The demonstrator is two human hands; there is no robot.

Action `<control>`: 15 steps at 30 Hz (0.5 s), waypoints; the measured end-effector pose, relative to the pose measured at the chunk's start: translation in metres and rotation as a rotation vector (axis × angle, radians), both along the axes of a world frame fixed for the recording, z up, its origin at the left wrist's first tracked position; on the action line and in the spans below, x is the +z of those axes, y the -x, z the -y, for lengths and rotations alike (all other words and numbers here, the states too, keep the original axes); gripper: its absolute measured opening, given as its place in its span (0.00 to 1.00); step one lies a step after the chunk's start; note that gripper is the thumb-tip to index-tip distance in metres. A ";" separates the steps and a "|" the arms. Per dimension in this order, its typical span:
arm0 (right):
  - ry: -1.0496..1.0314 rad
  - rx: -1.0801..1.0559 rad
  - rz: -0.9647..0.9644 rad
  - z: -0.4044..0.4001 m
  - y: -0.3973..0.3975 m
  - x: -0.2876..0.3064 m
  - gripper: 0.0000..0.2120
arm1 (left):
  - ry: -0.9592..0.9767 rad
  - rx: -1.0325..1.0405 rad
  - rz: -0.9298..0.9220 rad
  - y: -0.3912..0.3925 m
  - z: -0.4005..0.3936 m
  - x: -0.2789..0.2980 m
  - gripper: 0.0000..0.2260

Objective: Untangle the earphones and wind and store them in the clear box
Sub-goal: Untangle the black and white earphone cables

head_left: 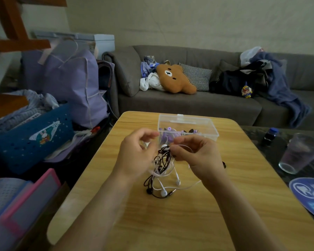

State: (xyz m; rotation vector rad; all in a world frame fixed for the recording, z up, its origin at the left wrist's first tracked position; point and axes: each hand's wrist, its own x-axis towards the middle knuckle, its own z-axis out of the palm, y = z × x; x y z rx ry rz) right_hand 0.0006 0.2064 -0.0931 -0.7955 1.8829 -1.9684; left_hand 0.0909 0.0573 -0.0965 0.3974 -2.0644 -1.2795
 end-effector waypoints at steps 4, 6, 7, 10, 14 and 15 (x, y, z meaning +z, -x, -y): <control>0.017 -0.047 0.005 0.002 0.001 -0.001 0.07 | 0.034 -0.205 0.041 -0.001 -0.007 -0.003 0.12; 0.038 -0.059 0.005 0.003 0.001 0.000 0.07 | -0.033 -0.158 0.041 0.000 -0.011 -0.005 0.13; 0.047 -0.063 0.004 0.003 0.001 0.000 0.06 | -0.068 -0.134 0.021 0.000 -0.012 -0.005 0.12; 0.059 -0.065 0.007 0.002 0.000 0.001 0.07 | -0.087 -0.128 0.012 0.001 -0.009 -0.006 0.09; 0.033 -0.068 -0.007 0.003 -0.001 -0.001 0.07 | -0.137 -0.143 0.028 0.002 -0.005 -0.006 0.09; 0.030 -0.068 -0.004 0.004 0.000 -0.001 0.08 | -0.145 -0.142 0.023 0.002 -0.004 -0.006 0.09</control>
